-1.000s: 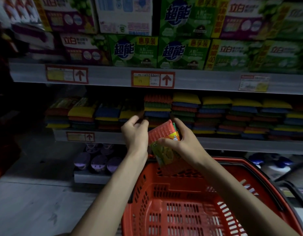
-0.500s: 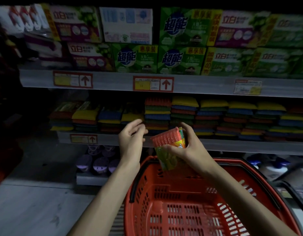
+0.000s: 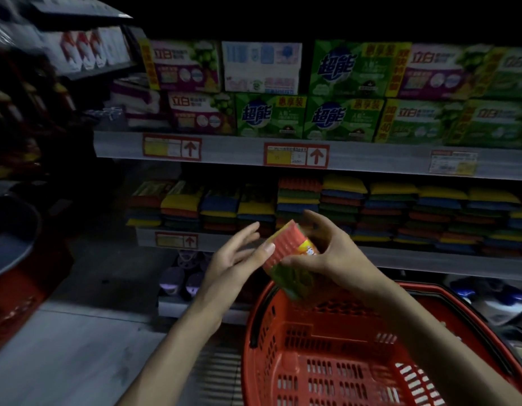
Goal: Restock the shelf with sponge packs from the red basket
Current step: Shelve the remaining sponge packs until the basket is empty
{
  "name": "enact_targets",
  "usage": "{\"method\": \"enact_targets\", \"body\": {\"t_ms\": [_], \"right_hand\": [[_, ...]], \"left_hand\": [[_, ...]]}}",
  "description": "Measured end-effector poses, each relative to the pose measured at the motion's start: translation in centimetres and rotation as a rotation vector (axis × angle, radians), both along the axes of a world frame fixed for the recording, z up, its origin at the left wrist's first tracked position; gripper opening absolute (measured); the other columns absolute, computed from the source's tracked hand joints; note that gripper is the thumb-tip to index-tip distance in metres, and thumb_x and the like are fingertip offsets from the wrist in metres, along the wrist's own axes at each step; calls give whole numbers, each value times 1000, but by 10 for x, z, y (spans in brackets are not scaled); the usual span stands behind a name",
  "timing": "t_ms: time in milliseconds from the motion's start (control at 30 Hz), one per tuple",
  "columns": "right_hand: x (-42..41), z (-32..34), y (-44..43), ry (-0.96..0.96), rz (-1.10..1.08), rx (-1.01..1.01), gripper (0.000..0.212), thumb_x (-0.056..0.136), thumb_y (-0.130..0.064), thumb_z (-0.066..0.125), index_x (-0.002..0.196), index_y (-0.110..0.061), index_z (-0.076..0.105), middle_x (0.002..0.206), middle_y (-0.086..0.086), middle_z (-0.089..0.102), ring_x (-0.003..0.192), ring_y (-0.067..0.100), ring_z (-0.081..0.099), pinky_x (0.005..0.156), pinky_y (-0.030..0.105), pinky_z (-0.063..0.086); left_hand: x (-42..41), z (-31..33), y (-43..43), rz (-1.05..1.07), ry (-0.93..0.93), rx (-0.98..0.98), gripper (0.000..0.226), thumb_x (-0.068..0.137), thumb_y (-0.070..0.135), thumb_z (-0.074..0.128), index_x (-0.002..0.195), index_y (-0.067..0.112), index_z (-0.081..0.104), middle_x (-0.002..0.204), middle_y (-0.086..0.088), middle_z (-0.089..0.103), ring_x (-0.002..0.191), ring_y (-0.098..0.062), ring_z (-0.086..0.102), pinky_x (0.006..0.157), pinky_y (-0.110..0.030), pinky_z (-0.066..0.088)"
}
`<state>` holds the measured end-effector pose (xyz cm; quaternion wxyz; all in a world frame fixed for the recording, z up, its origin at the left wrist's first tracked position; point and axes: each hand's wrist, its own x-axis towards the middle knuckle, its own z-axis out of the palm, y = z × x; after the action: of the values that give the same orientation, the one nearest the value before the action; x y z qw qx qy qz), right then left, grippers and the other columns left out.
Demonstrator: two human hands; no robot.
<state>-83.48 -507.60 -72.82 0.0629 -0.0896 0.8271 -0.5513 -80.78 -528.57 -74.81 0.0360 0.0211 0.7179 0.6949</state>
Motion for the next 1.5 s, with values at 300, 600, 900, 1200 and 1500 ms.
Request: {"method": "enact_targets", "body": {"t_ms": [300, 600, 900, 1200, 1500], "right_hand": [[-2, 19, -30, 108, 234, 328, 123, 63, -40, 97, 160, -31, 21, 144, -16, 49, 126, -1, 51, 97, 14, 48], [14, 7, -41, 584, -282, 155, 41, 91, -30, 74, 130, -26, 64, 130, -10, 54, 127, 3, 50, 105, 31, 47], [31, -9, -96, 222, -251, -256, 20, 95, -8, 66, 103, -24, 74, 96, -9, 76, 94, 3, 70, 84, 22, 55], [27, -24, -118, 103, -261, -421, 44, 91, 0, 64, 123, -30, 65, 110, -23, 72, 106, -7, 64, 85, 11, 52], [15, -31, -118, 128, -307, -380, 59, 91, 2, 59, 141, -29, 58, 138, -11, 62, 126, 0, 58, 108, 31, 49]], "left_hand": [[-3, 2, -35, -98, 72, -164, 66, 64, 56, 82, 127, 54, 64, 118, 18, 72, 114, -8, 66, 97, -32, 55], [-11, 3, -46, 324, 57, 181, 37, 76, 29, 86, 110, 27, 71, 112, -9, 73, 95, -17, 72, 71, -27, 57], [-23, -1, -40, 519, -98, 624, 35, 90, 19, 75, 122, 12, 63, 121, -19, 71, 100, -27, 73, 68, -35, 61], [-30, -19, -23, 528, -142, 699, 47, 90, 21, 76, 130, 4, 59, 121, -20, 72, 108, -31, 73, 79, -36, 63], [-50, -16, -11, 572, -83, 566, 36, 85, 32, 82, 113, 12, 71, 106, -8, 79, 102, -22, 75, 78, -33, 60]]}}
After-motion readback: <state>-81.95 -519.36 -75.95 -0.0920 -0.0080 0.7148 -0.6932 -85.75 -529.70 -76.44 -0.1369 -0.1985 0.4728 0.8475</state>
